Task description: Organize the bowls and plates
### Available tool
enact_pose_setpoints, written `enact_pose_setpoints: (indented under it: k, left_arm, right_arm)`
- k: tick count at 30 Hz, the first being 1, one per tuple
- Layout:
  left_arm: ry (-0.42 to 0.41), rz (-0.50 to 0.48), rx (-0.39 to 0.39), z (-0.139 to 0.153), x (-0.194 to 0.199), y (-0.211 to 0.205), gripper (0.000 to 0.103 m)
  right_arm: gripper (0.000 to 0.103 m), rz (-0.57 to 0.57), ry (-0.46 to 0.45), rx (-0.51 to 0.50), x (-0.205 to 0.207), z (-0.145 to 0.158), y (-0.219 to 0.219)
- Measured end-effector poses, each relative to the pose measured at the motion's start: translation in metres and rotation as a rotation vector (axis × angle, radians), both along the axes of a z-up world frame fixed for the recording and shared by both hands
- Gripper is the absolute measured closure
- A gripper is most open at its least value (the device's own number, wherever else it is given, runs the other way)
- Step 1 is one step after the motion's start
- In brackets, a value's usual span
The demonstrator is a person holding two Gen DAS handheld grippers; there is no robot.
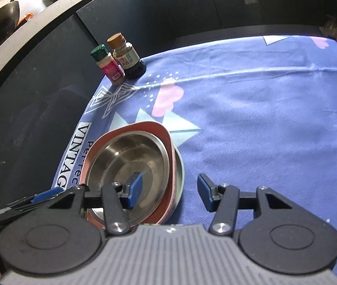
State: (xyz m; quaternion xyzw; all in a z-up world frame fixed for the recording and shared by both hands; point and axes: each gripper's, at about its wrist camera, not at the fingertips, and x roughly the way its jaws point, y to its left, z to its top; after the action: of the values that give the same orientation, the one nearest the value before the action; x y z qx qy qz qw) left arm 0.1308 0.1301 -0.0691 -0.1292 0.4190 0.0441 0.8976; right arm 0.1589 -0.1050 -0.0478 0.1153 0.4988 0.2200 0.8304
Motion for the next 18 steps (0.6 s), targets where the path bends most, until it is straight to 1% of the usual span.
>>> enact_pose_setpoints:
  k: [5,11,18]
  left_arm:
    - [0.015,0.0,-0.019,-0.005,0.005,-0.001,0.031]
    - [0.042,-0.016,-0.07,-0.013,0.012,-0.001,0.031]
    - [0.049,-0.005,-0.089,-0.021,0.019,0.0,0.031]
  right_arm:
    - [0.053,-0.001,0.042,0.019,0.006,-0.009,-0.001]
    - [0.053,0.01,0.082,0.051,0.013,-0.017,-0.001]
    - [0.05,0.018,0.102,0.082,0.019,-0.023,-0.001]
